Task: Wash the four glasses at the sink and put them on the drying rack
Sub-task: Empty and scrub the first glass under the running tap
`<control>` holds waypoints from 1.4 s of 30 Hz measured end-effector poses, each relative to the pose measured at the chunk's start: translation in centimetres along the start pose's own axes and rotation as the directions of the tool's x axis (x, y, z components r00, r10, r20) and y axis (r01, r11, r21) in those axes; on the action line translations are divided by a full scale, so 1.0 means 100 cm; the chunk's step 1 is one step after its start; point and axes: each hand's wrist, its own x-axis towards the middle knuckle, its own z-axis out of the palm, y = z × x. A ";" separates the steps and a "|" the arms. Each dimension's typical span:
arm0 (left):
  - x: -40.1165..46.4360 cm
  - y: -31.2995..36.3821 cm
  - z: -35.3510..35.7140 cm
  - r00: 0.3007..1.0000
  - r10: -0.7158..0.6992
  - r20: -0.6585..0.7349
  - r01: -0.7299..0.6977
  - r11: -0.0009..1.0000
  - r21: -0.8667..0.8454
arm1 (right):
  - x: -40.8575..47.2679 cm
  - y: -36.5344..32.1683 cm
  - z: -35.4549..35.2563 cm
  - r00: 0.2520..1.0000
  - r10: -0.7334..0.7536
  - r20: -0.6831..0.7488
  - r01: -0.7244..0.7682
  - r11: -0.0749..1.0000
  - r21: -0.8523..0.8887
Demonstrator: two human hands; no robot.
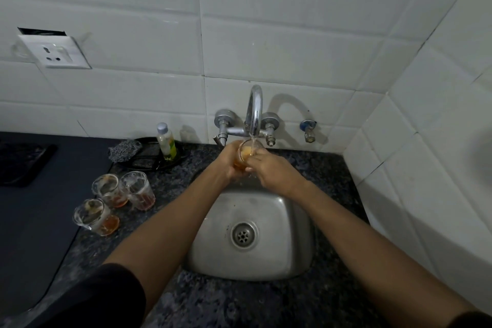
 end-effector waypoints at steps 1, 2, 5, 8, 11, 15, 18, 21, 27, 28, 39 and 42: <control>-0.001 0.002 0.000 1.000 0.006 -0.024 -0.005 0.999 0.042 | -0.001 0.004 0.001 1.000 -0.002 0.012 0.002 1.000 -0.006; -0.002 0.004 0.002 0.999 0.018 -0.043 -0.017 0.999 0.034 | -0.002 0.004 0.001 0.999 0.033 0.008 -0.033 0.999 0.032; -0.002 0.003 0.006 0.997 0.038 -0.074 -0.039 0.999 -0.009 | 0.003 -0.010 0.003 0.991 0.134 -0.024 -0.129 0.983 0.131; -0.008 0.001 0.004 0.999 0.003 -0.050 -0.003 1.000 -0.011 | 0.003 -0.013 0.002 0.994 0.107 0.026 -0.108 0.993 0.041; -0.007 0.005 0.000 0.999 -0.012 -0.046 0.014 0.999 0.045 | -0.001 0.000 0.002 0.999 0.028 0.017 -0.028 0.999 -0.036; -0.007 0.002 0.006 0.995 0.096 -0.023 -0.097 0.993 -0.063 | 0.005 -0.014 0.010 0.972 0.219 -0.083 -0.193 0.951 0.241; -0.016 0.005 0.008 0.997 0.068 0.033 -0.066 0.996 -0.054 | 0.005 -0.009 0.008 0.987 0.147 -0.069 -0.139 0.984 0.107; -0.016 0.011 0.007 0.997 0.050 0.053 -0.053 0.997 0.055 | 0.001 0.008 0.007 0.996 0.079 -0.034 -0.079 0.997 0.007; -0.016 0.007 0.007 0.993 0.105 0.047 -0.103 0.994 -0.035 | 0.012 -0.008 0.015 0.963 0.251 -0.097 -0.207 0.921 0.329; -0.017 0.007 0.007 0.995 0.078 0.066 -0.077 0.997 -0.025 | 0.010 -0.007 0.015 0.975 0.205 -0.083 -0.179 0.951 0.251; -0.016 0.003 -0.006 0.978 0.204 0.028 -0.204 0.979 -0.018 | 0.020 -0.018 0.019 0.818 0.535 0.213 -0.458 0.379 0.804; -0.014 0.000 -0.008 0.974 0.214 0.077 -0.210 0.976 -0.055 | 0.016 -0.021 0.020 0.772 0.559 0.303 -0.442 0.129 0.888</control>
